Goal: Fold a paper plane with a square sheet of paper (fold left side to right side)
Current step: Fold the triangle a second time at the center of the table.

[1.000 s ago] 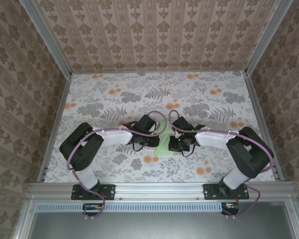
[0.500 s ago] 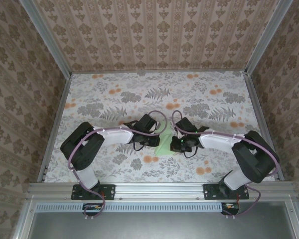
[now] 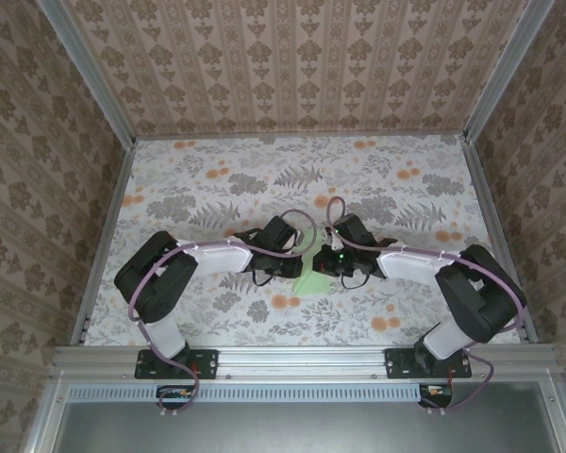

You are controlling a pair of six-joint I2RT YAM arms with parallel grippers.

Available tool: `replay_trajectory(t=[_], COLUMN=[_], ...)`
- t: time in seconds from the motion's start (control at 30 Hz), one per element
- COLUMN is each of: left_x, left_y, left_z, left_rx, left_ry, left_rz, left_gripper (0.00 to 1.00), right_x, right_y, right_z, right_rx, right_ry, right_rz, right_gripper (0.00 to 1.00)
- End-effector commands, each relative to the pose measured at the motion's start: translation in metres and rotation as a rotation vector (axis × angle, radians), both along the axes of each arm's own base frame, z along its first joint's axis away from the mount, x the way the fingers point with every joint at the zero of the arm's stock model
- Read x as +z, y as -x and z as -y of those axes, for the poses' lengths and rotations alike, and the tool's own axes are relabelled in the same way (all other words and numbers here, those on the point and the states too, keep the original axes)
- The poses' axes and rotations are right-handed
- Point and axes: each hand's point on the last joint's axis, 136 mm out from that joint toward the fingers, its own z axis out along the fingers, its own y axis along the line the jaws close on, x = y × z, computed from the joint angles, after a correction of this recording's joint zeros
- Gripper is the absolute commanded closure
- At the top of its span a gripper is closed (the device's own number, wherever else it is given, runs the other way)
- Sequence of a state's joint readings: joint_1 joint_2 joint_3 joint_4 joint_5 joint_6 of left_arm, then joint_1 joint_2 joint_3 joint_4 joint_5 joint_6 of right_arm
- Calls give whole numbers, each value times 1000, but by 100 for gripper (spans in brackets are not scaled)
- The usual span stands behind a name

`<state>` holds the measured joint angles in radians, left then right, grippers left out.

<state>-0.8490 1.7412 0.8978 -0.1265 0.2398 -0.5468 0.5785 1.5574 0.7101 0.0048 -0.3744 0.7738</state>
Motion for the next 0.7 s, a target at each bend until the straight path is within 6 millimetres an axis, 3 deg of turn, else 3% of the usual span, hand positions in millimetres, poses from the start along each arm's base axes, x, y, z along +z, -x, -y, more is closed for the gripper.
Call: replay_trajectory(t=[0.0, 0.27, 0.67], left_x=[-5, -5, -6], left_y=[-2, -1, -1], left_z=[-1, -1, 1], left_rx=[3, 1, -7], left_ry=[-20, -21, -23], left_rz=[-20, -22, -24], left_gripper=[89, 89, 89], right_x=[7, -4, -23], right_y=[-15, -18, -12], right_z=[-11, -14, -2], right_rx=[-2, 5, 14], right_ry=[-42, -28, 68], right_rz=[23, -2, -38], right_gripper=[94, 94, 94])
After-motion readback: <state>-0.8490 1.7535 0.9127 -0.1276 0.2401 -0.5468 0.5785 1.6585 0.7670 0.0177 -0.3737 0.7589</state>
